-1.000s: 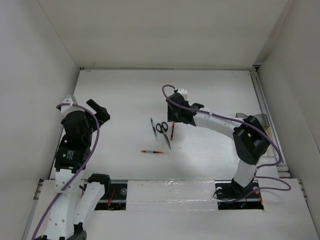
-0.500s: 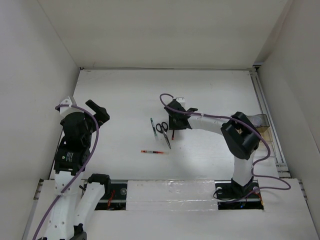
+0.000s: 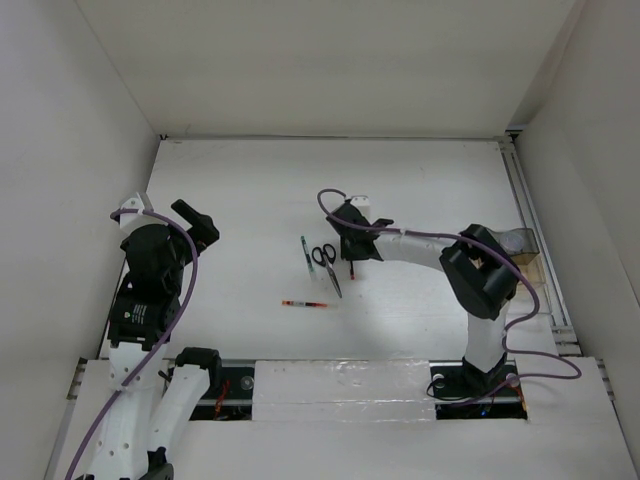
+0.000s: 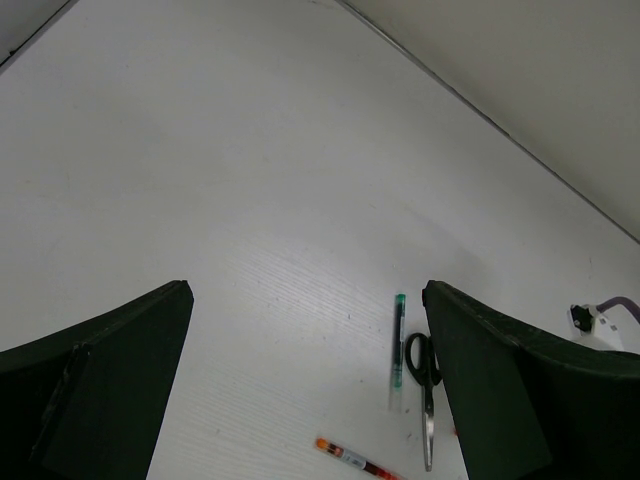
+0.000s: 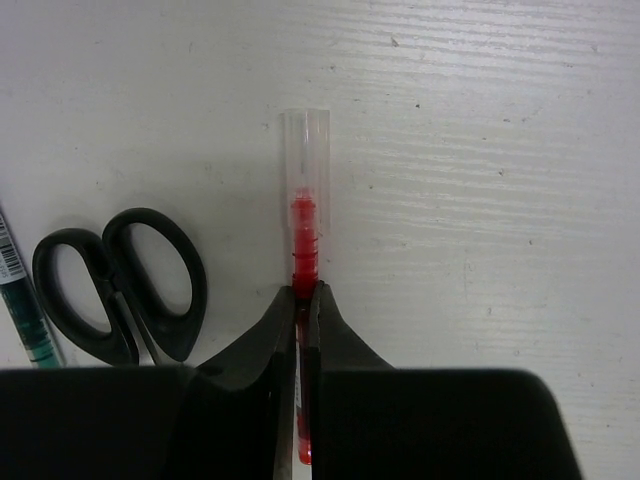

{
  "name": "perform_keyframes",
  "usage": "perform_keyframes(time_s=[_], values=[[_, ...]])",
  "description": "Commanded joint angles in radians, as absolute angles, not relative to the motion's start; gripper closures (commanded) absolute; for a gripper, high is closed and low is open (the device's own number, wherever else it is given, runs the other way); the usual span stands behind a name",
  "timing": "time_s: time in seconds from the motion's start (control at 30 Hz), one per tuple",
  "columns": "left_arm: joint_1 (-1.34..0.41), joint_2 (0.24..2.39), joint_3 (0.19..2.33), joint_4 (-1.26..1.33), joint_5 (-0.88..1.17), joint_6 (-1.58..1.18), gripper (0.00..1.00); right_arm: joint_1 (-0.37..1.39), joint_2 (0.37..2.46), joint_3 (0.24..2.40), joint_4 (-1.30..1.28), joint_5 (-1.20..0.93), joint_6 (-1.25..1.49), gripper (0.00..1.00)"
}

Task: Sort the stationery into containers
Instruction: Grab a piece of stationery with the right arm, then place the stationery into the container

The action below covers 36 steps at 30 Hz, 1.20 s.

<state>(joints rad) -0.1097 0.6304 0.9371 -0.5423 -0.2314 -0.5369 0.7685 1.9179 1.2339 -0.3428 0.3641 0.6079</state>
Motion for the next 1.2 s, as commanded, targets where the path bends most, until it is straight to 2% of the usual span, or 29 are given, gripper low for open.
perform_keyframes(time_s=[0.0, 0.17, 0.43, 0.63, 0.77, 0.9, 1.0, 1.17], values=[[-0.109, 0.624, 0.933, -0.512, -0.225, -0.546, 0.0, 0.773, 1.921, 1.192, -0.327, 0.376, 0.632, 1.0], [-0.109, 0.624, 0.933, -0.512, -0.225, -0.546, 0.0, 0.73, 1.823, 1.17, -0.337, 0.434, 0.686, 1.0], [-0.109, 0.624, 0.933, -0.512, -0.225, -0.546, 0.0, 0.618, 1.502, 1.085, -0.374, 0.555, 0.761, 1.0], [-0.109, 0.624, 0.933, -0.512, -0.225, -0.546, 0.0, 0.353, 1.278, 0.938, -0.365, 0.451, 0.772, 1.0], [-0.109, 0.634, 0.933, -0.512, -0.225, -0.546, 0.0, 0.181, 1.033, 0.838, -0.374, 0.394, 0.808, 1.0], [-0.109, 0.634, 0.933, -0.512, -0.215, -0.546, 0.0, -0.001, 0.881, 0.773, -0.396, 0.339, 0.833, 1.0], [-0.109, 0.624, 0.933, -0.512, -0.215, -0.546, 0.0, -0.177, 0.842, 0.753, -0.449, 0.292, 0.833, 1.0], [-0.109, 0.604, 0.933, -0.512, -0.215, -0.546, 0.0, -0.348, 0.9, 0.742, -0.46, 0.223, 0.798, 1.0]])
